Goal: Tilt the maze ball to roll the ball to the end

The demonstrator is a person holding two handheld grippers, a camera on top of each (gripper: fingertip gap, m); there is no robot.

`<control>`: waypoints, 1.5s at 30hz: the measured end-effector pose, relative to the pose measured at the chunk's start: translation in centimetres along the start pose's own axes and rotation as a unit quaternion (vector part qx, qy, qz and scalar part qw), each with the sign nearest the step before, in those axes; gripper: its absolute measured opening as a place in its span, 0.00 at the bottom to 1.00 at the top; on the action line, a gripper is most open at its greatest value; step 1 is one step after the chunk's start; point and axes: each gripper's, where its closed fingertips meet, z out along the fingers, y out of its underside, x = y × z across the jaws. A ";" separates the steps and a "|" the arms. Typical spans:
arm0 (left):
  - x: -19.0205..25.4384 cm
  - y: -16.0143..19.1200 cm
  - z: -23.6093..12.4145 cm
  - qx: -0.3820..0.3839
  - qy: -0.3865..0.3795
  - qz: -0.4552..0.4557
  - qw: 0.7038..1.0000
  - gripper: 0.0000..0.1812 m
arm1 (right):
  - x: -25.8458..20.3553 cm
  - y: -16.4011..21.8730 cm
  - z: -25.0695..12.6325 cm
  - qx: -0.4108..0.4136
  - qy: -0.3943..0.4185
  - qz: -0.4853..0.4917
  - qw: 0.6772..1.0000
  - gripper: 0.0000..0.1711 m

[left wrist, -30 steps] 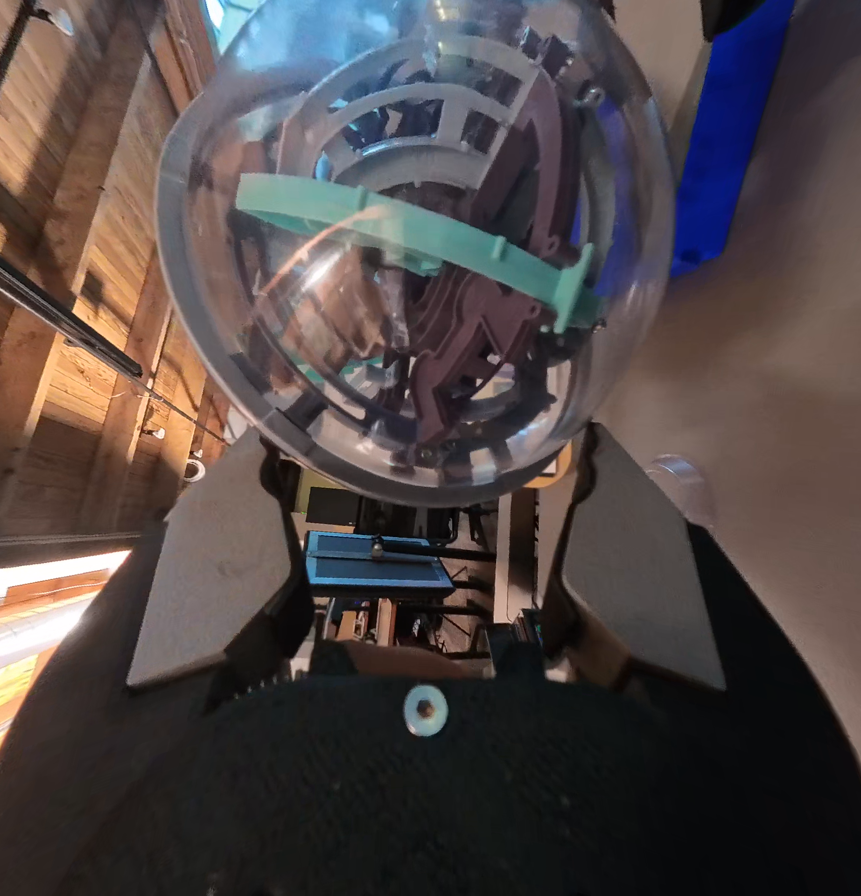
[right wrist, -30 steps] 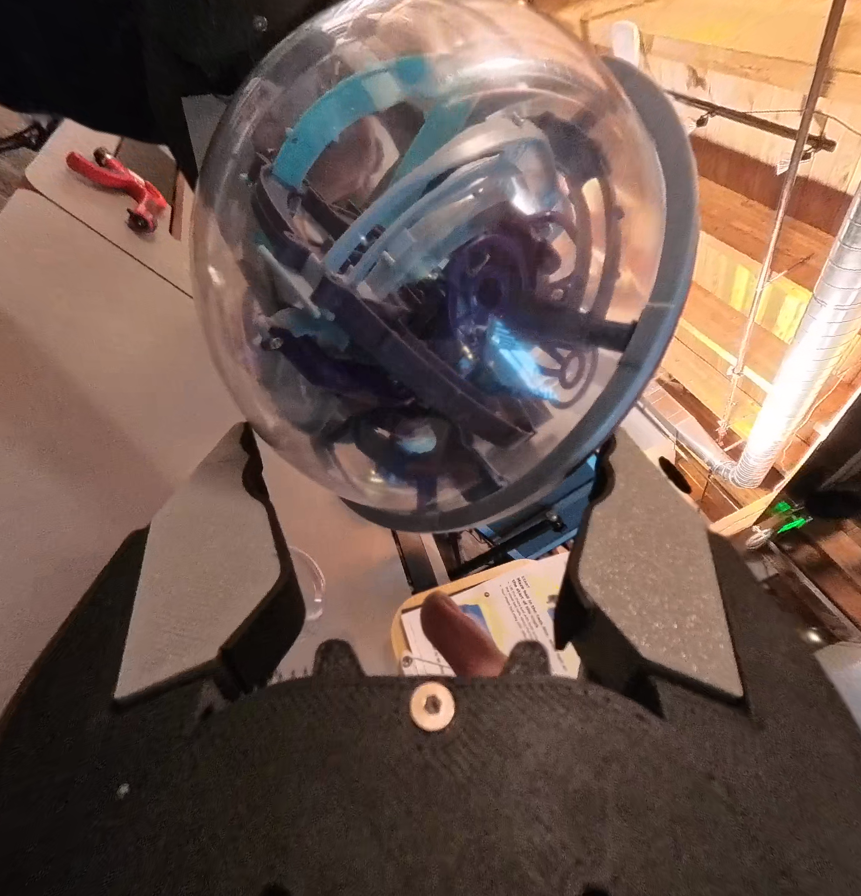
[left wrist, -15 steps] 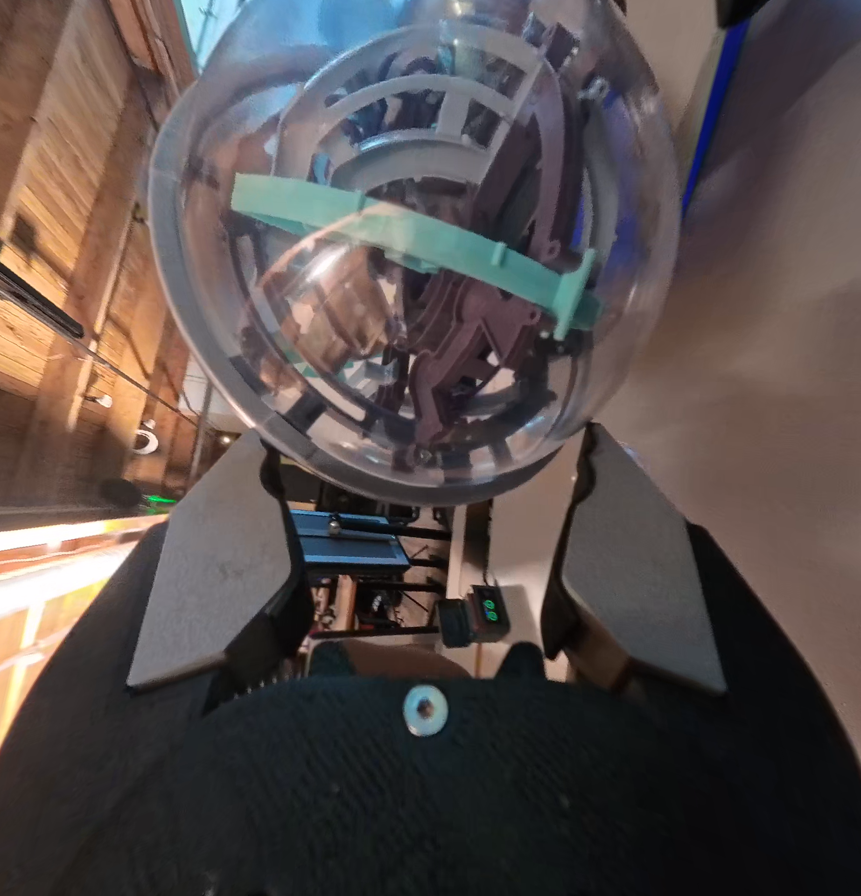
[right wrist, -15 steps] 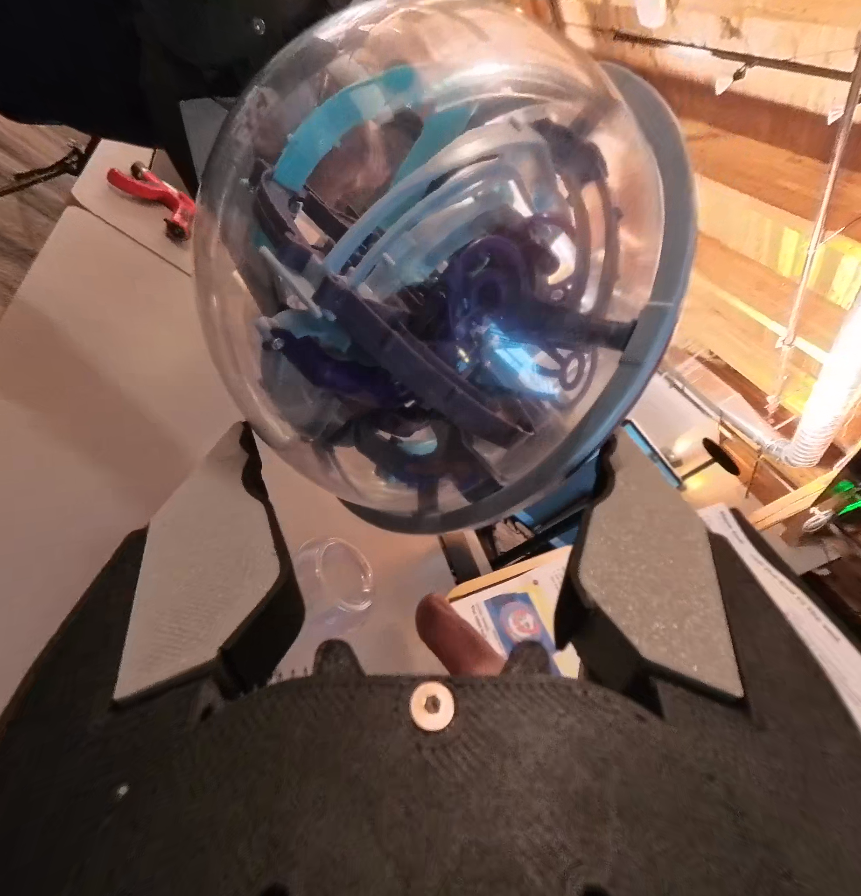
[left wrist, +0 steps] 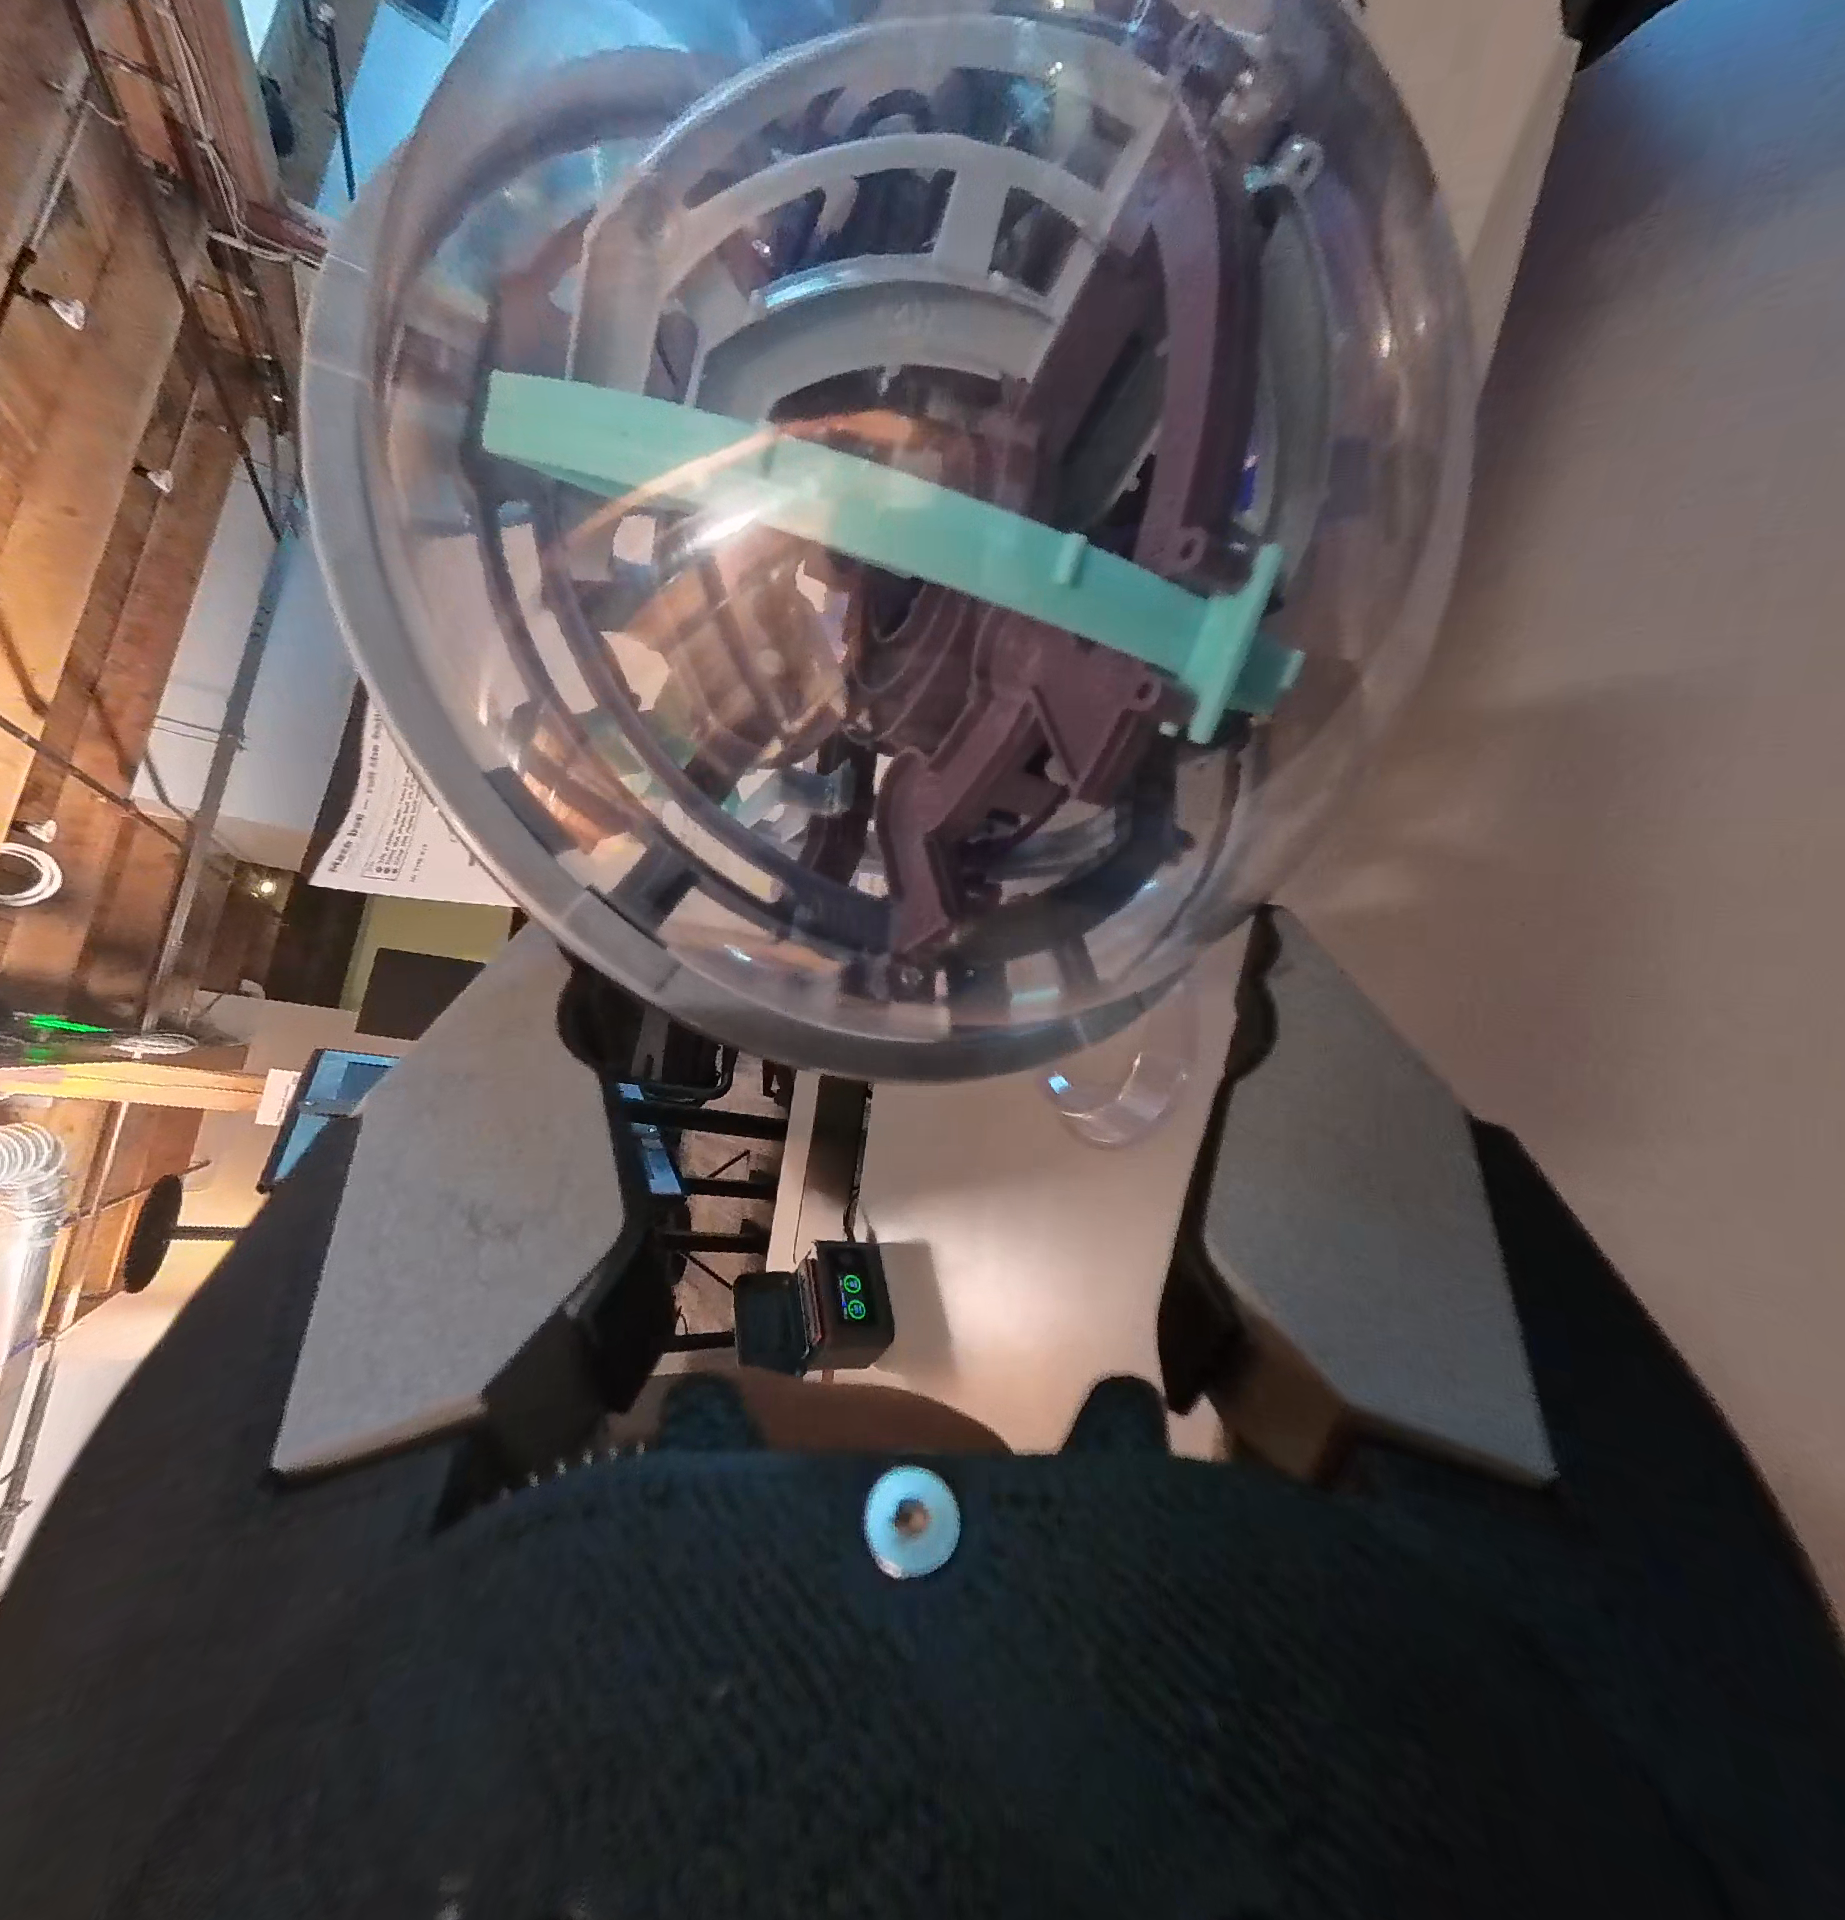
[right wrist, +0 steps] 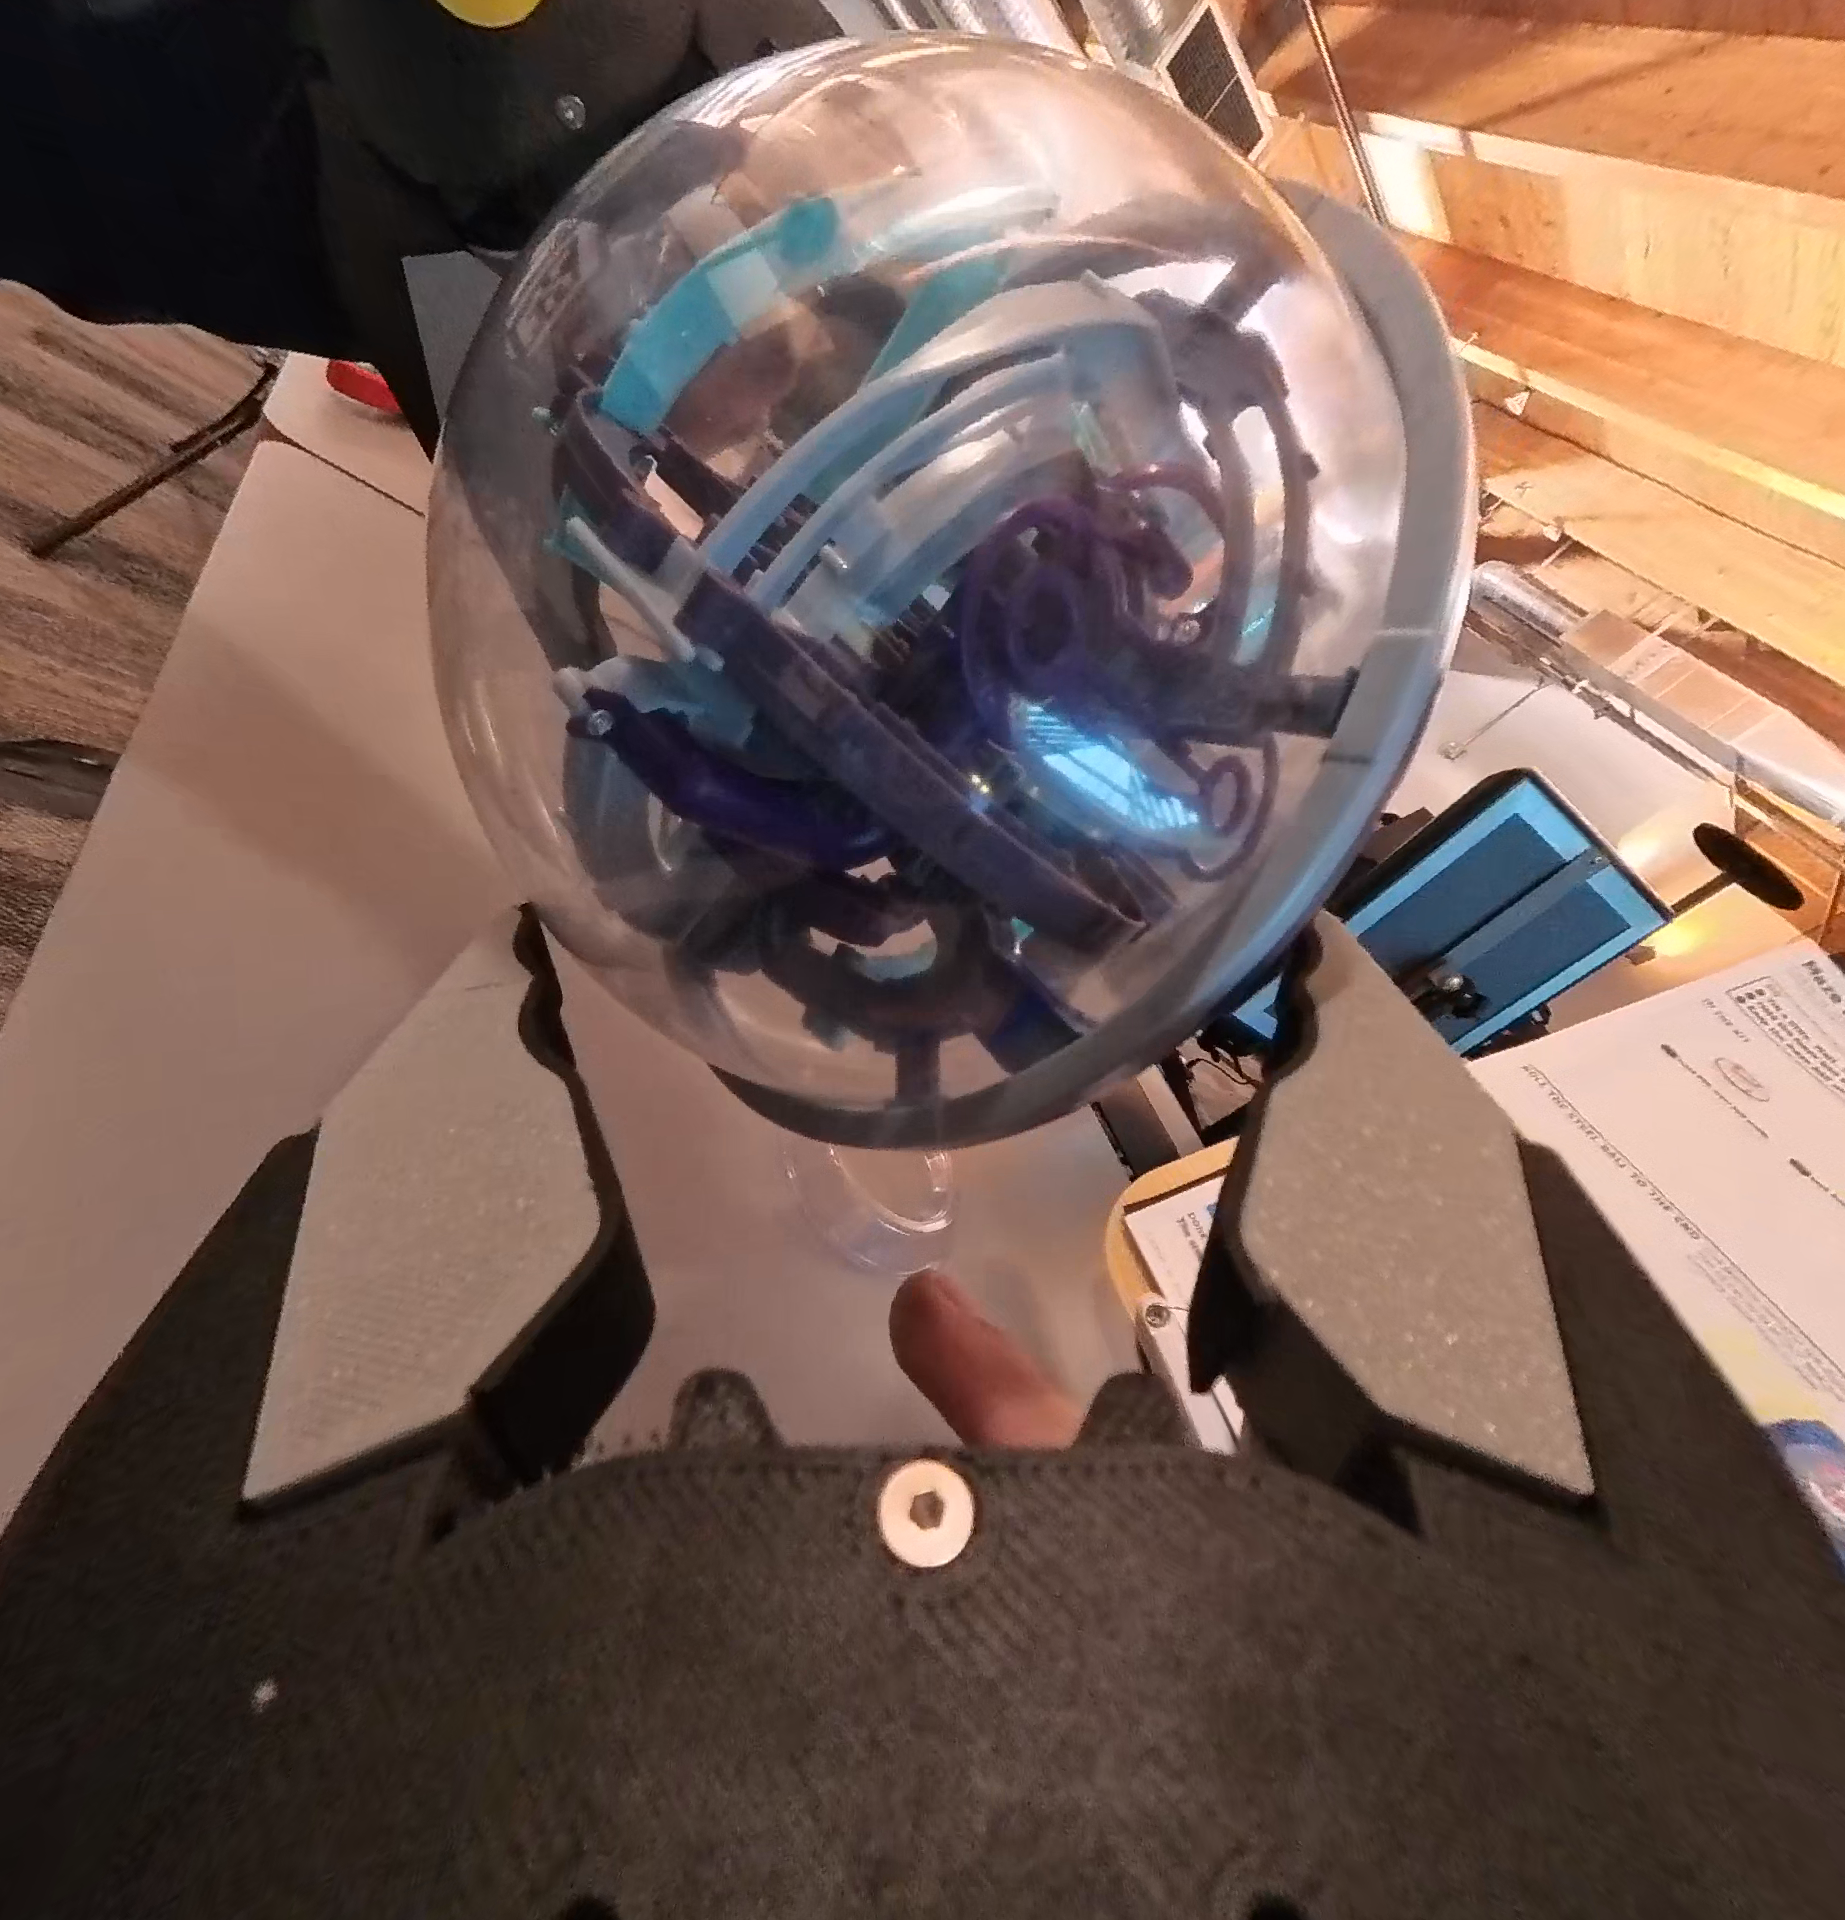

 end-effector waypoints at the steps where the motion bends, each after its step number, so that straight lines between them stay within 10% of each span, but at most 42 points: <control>1: 0.0 0.0 0.0 0.000 0.000 0.001 1.000 0.66 | 0.0 0.0 0.0 0.001 0.001 0.000 1.000 0.78; 45: 3.8 1.3 0.3 -0.024 0.068 -0.059 0.996 0.66 | -3.2 2.6 -0.1 -0.005 -0.034 0.088 0.996 0.78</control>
